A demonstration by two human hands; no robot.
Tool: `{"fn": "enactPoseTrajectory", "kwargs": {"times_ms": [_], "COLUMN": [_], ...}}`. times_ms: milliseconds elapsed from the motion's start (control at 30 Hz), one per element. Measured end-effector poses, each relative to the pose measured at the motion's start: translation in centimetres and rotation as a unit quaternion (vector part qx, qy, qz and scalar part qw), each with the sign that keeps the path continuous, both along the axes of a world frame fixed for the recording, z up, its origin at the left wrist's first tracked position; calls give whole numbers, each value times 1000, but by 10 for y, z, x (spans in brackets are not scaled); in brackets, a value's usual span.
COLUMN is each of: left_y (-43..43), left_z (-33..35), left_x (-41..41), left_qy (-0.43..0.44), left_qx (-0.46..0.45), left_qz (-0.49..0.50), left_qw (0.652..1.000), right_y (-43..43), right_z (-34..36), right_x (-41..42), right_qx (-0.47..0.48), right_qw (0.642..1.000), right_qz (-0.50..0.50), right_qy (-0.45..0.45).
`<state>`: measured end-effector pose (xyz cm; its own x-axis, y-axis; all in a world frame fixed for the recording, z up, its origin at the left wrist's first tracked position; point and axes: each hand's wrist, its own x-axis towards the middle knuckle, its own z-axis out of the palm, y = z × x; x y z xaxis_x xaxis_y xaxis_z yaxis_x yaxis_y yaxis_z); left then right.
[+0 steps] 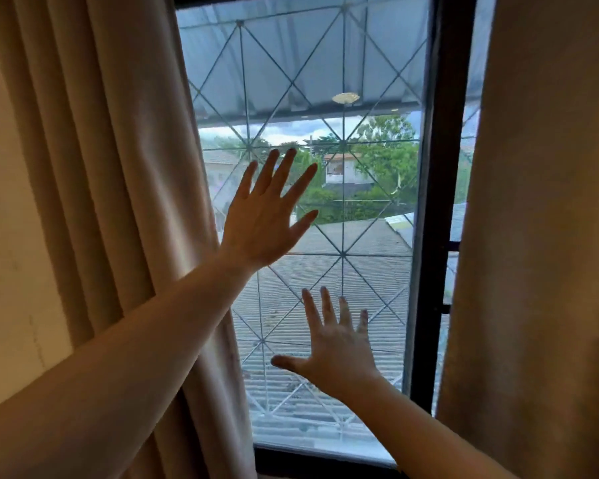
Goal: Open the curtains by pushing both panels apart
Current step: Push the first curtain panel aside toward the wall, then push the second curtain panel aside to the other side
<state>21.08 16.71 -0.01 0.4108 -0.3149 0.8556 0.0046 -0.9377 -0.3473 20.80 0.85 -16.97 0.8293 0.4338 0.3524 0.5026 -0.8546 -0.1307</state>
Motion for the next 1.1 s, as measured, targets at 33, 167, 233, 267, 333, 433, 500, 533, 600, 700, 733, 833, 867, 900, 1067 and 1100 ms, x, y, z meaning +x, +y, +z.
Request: {"fn": "enactPoseTrajectory", "kwargs": {"times_ms": [33, 167, 233, 267, 333, 433, 500, 533, 600, 700, 733, 833, 867, 900, 1067, 1100], "left_y": [-7, -56, -84, -97, -123, -162, -185, -196, -217, -247, -256, -279, -285, -290, -316, -320], "left_z": [1, 3, 6, 7, 10, 13, 15, 17, 21, 27, 28, 30, 31, 31, 33, 35], "left_x": [2, 12, 15, 16, 19, 22, 25, 26, 30, 37, 39, 44, 47, 51, 76, 81], "left_qy": [-1, 5, 9, 10, 8, -9, -13, -14, -17, -38, -42, -36, -33, -28, -15, -14], "left_qx": [0, 4, 5, 4, 6, 0, -13, -18, -29, -35, -33, -29, -30, -32, -22, -26], "left_qz": [-6, -37, -52, -60, -78, -115, -150, -166, -194, -222, -234, -275, -281, -284, -306, -315], "left_qw": [1000, 999, 999, 998, 997, 993, 988, 986, 980, 974, 971, 960, 959, 958, 952, 949], "right_y": [-5, -48, -71, -81, -103, -132, -150, -158, -176, -202, -209, -227, -232, -237, -255, -259], "right_z": [0, 0, 2, 3, 5, 5, 5, 6, 9, 14, 14, 15, 15, 16, 17, 17], "right_x": [0, 0, -1, -2, -5, -7, -8, -9, -13, -20, -21, -18, -17, -15, -5, -3], "right_qx": [-3, -6, -10, -12, -13, 4, 8, 8, 6, -18, -23, -36, -39, -40, -26, -24], "right_qw": [1000, 999, 999, 998, 997, 995, 992, 991, 988, 977, 976, 974, 973, 972, 966, 964], "right_qz": [-3, -29, -43, -48, -55, -52, -51, -51, -56, -91, -105, -134, -141, -149, -190, -194], "right_qy": [0, -19, -28, -33, -53, -90, -116, -126, -144, -190, -191, -180, -179, -177, -176, -179]}}
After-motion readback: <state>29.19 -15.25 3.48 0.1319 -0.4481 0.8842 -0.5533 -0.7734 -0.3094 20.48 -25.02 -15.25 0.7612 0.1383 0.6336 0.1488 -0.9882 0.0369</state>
